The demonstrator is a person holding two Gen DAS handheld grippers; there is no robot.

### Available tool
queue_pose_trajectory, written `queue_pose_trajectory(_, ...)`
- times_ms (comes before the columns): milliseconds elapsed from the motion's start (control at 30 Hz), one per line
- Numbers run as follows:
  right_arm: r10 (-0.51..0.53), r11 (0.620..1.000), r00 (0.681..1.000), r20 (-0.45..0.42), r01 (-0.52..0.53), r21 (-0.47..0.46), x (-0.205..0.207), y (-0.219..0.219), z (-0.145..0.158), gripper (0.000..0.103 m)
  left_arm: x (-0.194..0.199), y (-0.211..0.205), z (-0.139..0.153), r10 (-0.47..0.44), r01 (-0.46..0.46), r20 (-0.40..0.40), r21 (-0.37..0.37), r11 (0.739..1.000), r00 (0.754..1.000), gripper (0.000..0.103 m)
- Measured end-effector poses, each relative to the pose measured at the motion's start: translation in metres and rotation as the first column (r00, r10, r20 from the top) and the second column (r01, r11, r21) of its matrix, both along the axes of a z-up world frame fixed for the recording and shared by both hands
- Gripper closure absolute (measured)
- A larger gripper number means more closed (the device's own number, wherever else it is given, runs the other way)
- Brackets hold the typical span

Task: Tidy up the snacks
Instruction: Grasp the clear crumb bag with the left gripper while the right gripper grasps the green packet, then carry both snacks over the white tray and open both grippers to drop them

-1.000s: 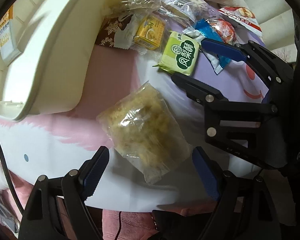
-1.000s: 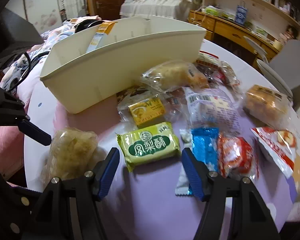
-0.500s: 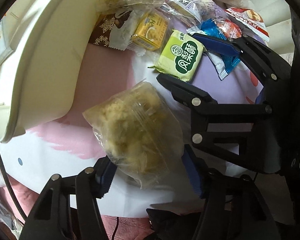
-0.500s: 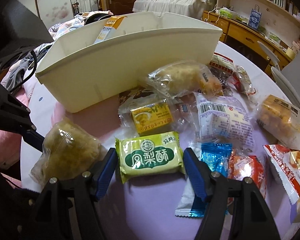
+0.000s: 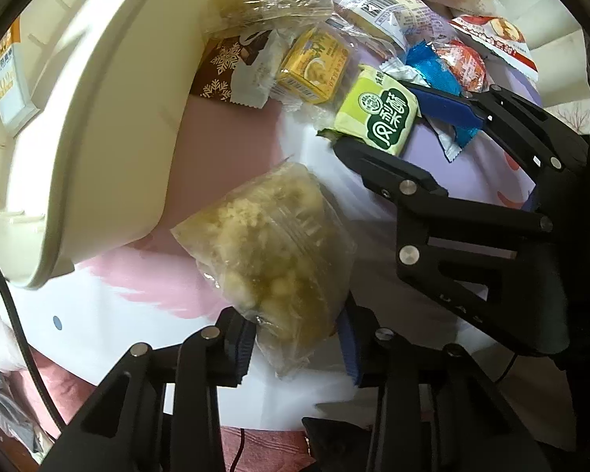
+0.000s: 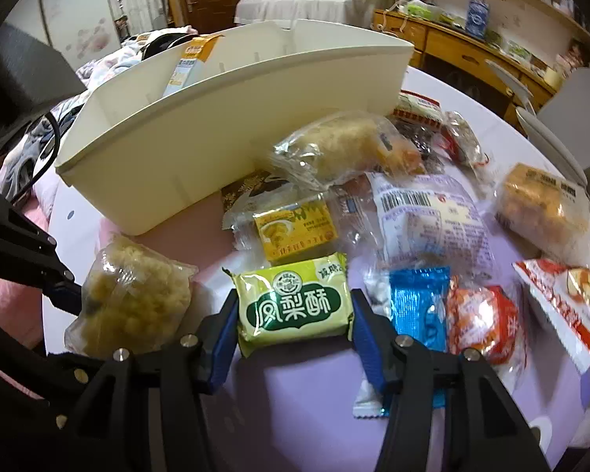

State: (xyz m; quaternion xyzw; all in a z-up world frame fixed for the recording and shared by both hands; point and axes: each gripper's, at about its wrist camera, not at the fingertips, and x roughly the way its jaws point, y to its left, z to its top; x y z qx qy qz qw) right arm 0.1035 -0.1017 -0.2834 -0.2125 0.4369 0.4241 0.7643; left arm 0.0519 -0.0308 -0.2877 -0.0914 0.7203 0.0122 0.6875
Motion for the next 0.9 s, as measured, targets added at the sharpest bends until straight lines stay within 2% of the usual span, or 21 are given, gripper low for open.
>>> queue_pose_trajectory(200,-0.039,0.999,0.999,-0.007,0.039,-0.010,-0.009,-0.009,0.004,0.049,-0.016,-0.003,0.014,-0.011,0.011,0.002,0.010,1.000,1.000,0.069)
queue_pose_trajectory(433,-0.141,0.990,0.990,-0.021,0.141,0.001,-0.017,-0.032,0.020,0.049,-0.021,-0.013,0.029,-0.058,0.057,0.038,0.010,0.998,0.998,0.069)
queue_pose_trajectory(633,-0.245,0.969,0.969,-0.021,0.245,0.030,-0.023,-0.050,0.041,0.049,-0.023,-0.023,0.058,-0.126,0.126,0.113,0.005,0.992,0.986,0.069)
queue_pose_trajectory(900,-0.355,0.933,0.935,0.000,0.354,0.058,-0.025,-0.070,0.071,0.049,-0.020,-0.026,0.101,-0.200,0.201,0.216,0.018,0.979,0.956,0.069)
